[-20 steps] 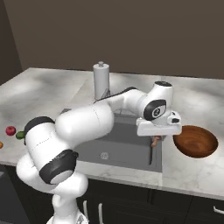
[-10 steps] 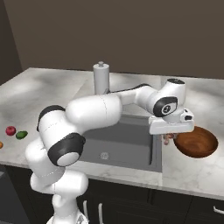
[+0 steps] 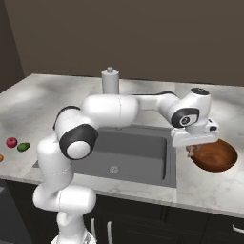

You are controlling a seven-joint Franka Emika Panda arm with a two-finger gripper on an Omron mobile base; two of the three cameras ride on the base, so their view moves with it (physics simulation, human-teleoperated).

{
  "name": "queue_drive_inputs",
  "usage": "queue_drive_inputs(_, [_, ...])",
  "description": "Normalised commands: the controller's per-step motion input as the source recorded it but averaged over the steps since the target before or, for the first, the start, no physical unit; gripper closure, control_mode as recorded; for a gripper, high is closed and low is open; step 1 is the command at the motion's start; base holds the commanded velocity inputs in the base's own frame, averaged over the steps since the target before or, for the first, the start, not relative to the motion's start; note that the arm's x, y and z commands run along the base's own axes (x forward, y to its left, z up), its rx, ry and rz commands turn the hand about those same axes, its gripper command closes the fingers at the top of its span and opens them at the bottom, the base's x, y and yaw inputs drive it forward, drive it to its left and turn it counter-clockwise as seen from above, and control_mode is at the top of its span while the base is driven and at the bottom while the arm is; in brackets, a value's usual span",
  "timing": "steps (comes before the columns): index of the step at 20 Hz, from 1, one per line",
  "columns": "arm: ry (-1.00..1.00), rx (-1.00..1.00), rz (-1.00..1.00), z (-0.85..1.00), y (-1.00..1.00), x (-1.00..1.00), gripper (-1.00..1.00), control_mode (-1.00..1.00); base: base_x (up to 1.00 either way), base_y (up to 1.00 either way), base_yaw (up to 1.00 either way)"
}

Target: There is a mixed pile of frozen fruits and vegetables on the counter. Locate all the frozen vegetables and place the items in a bowl on the counter. Take all the frozen fruits and defrost them in a running sink.

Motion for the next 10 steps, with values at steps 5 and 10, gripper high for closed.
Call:
queue_drive_inputs(5, [0.01,0.03,0.05,-0.15,-0.35,0.31,1.00,-1.00,0.00,0.00,0.00])
queue_drive_inputs(10, [0.04,0.05,0.05,-0.13,-0.38,0.36,1.00,-1.00,0.00,0.00,0.00])
